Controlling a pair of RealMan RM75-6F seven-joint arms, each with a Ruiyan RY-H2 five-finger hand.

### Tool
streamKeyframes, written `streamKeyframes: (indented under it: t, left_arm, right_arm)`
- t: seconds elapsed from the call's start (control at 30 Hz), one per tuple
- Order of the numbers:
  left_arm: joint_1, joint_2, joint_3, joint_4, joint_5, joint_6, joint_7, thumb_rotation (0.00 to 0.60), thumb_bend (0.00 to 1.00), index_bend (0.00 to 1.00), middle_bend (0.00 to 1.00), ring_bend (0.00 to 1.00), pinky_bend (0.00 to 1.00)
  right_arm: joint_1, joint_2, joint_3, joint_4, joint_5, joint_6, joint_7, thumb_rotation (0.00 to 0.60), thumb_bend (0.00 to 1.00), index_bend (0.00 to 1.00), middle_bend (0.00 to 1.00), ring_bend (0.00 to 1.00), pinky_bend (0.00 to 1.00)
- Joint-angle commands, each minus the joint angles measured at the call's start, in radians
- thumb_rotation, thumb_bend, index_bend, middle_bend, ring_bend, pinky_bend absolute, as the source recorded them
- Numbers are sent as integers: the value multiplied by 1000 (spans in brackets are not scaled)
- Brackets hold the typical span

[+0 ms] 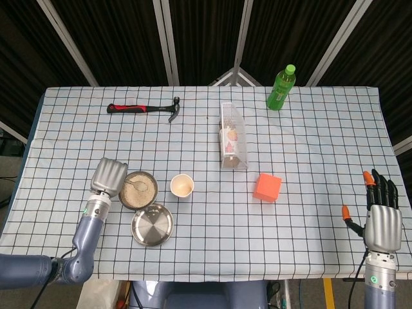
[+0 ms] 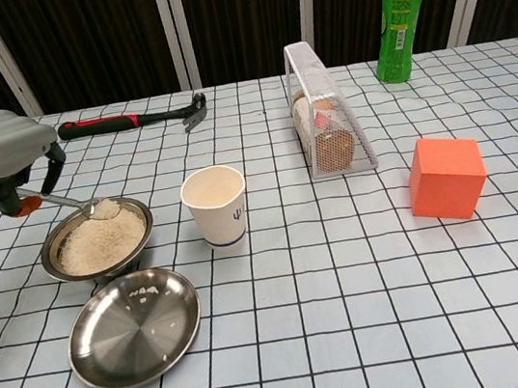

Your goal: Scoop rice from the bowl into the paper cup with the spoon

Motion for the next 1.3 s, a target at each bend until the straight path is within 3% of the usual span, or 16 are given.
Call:
streamKeyframes:
  t: [0.03,0.73,0.97,1.3]
  left_arm:
    - [-11,-4,-14,-10,-4,4,11,600,496,541,1000,1000,1000]
    - [-180,-106,-148,0,-142,10,191,600,496,540,1000,1000,1000]
    - [-242,-147,-154,51,-158,12,264,600,496,542,1000,1000,1000]
    - [-285,-158,-85,78,-89,-3,335,600,496,549,1000,1000,1000]
  right_arm:
    - [0,0,0,0,0,1,0,600,380,0,0,0,0]
    - [-1,-2,4,6,-5,11,5,600,379,0,0,0,0]
    - [-2,-5,7,8,-7,19,5,600,379,0,0,0,0]
    - [-2,-6,10,12,-12,27,0,600,379,0,0,0,0]
